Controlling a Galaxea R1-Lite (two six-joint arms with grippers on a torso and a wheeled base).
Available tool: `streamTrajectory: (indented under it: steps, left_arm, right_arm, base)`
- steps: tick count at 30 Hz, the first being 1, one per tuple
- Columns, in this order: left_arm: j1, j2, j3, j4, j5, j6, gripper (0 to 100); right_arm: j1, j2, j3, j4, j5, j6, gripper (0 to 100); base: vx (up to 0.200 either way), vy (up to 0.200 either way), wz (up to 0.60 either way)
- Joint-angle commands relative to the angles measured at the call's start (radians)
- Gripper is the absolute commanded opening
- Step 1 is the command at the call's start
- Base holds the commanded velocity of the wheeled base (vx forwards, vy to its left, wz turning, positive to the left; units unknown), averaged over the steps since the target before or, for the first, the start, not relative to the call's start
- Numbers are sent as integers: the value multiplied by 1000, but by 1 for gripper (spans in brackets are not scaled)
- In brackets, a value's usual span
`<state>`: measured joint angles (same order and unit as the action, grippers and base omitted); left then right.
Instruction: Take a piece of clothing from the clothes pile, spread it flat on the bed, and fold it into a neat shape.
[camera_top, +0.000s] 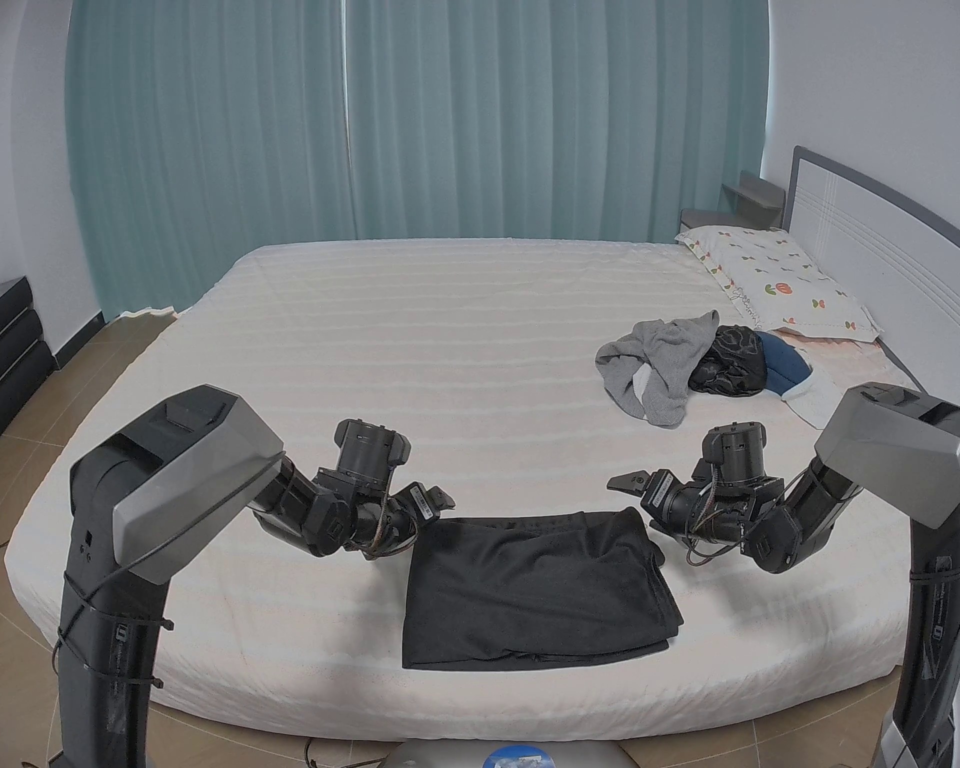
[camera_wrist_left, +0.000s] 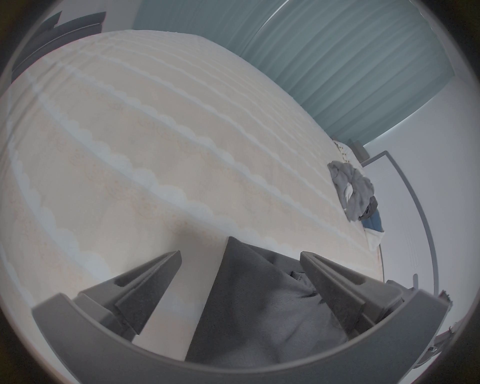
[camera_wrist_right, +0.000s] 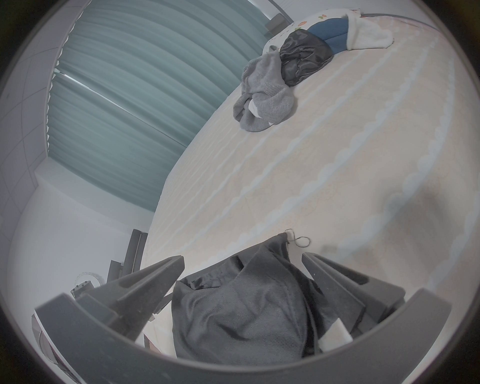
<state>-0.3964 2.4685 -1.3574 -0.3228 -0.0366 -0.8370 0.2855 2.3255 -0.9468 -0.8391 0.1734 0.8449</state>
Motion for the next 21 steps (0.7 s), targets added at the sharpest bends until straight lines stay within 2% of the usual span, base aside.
streamTrajectory:
  steps: [1, 6, 10, 18, 19, 21]
  left_arm:
    - [-9, 38, -37, 18, 3, -1, 0]
    - [-6, 35, -38, 14, 7, -16, 0]
    - [5, 26, -43, 8, 27, -102, 0]
    - [7, 23, -34, 8, 34, -103, 0]
    - [8, 20, -29, 8, 34, -105, 0]
    - [8, 13, -25, 8, 32, -105, 0]
  right_arm:
    - [7, 18, -1, -1, 0, -1, 100]
    - [9, 23, 2, -3, 1, 0, 100]
    - [6, 25, 3, -3, 5, 0, 100]
    - [1, 35, 2, -3, 9, 3, 100]
    - [0, 37, 0, -3, 9, 3, 0]
    - [-5, 38, 0, 0, 9, 3, 0]
  base:
    - [0, 0, 0]
    - [0, 0, 0]
    - [0, 0, 0]
    - [0, 0, 0]
    - [0, 0, 0]
    - [0, 0, 0]
